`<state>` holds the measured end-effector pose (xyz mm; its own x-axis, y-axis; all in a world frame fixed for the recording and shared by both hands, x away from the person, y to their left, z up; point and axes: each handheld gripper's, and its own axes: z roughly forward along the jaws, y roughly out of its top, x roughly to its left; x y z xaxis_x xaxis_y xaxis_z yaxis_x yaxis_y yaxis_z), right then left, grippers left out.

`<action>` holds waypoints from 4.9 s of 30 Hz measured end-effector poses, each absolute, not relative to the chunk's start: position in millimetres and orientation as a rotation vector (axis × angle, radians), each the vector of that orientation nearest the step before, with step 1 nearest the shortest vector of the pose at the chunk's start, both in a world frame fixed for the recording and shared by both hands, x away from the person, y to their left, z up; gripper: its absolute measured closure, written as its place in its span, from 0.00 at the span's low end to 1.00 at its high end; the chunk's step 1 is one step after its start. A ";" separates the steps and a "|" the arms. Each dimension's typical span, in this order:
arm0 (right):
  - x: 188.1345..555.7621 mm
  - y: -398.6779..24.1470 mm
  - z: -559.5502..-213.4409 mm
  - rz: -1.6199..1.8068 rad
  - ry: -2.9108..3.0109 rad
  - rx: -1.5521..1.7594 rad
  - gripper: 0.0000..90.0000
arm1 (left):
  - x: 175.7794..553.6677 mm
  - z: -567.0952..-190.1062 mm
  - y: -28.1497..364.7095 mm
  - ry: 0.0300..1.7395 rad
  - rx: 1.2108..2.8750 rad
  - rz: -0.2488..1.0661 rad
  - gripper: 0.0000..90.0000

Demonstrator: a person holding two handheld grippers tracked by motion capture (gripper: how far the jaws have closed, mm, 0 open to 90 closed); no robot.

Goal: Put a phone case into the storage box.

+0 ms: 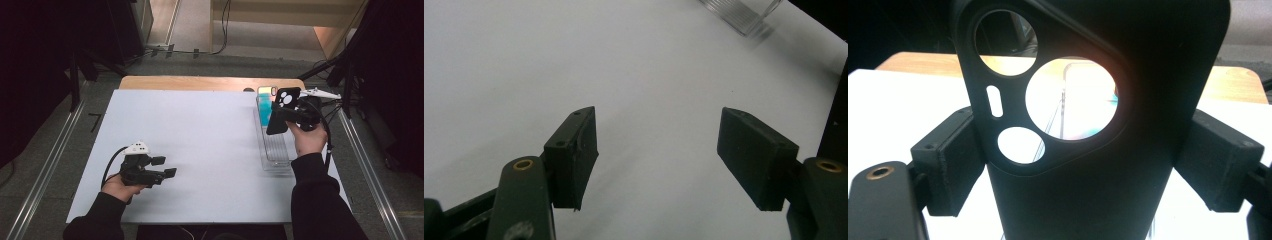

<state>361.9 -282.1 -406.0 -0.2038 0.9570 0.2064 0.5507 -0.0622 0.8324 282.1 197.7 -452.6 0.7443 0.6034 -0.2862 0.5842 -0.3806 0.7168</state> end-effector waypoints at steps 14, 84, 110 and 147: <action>389.2 -268.9 -427.4 1.120 1.802 1.644 0.13 | 281.8 -453.3 196.4 0.882 2.081 0.020 0.37; 465.3 -270.4 -442.0 1.088 1.845 1.705 0.00 | 287.4 -455.4 193.7 0.883 2.087 0.003 0.37; 431.6 -246.1 -404.4 1.176 2.050 1.630 0.07 | 288.2 -454.5 196.5 0.897 2.071 -0.001 0.37; 384.4 -209.2 -412.1 1.306 2.406 1.379 0.21 | 292.4 -453.7 196.8 0.877 2.086 -0.020 0.37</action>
<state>384.4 -209.2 -412.1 -0.5927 0.7378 0.3231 0.6729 0.2332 0.7020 292.4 196.8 -453.7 0.7538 0.5787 -0.3113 0.5920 -0.3924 0.7040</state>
